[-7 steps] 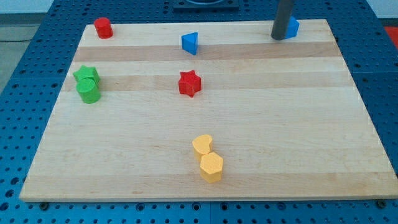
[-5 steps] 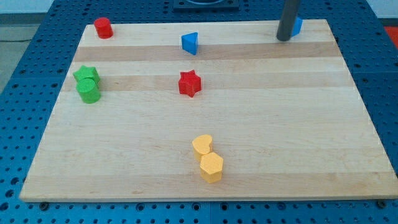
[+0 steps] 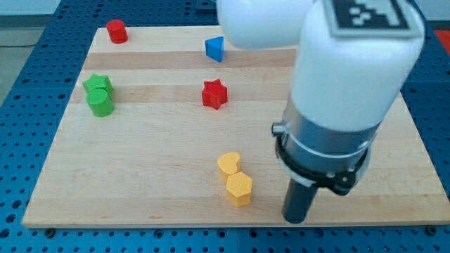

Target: Push yellow hexagon towards top center

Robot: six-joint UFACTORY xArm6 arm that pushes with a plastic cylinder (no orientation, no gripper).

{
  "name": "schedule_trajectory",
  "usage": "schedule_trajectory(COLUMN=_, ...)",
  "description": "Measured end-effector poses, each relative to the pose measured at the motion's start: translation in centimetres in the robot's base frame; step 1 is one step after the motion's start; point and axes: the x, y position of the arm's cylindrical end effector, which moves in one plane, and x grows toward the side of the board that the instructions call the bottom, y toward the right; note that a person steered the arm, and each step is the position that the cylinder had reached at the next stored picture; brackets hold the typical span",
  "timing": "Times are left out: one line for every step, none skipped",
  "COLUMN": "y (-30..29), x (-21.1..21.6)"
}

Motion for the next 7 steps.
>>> schedule_trajectory(y=-0.5, x=0.1)
schedule_trajectory(y=-1.1, x=0.1)
schedule_trajectory(y=-2.7, x=0.1)
schedule_trajectory(y=-5.0, x=0.1)
schedule_trajectory(y=-7.7, x=0.0)
schedule_trajectory(y=-11.0, x=0.0)
schedule_trajectory(y=-10.7, x=-1.8)
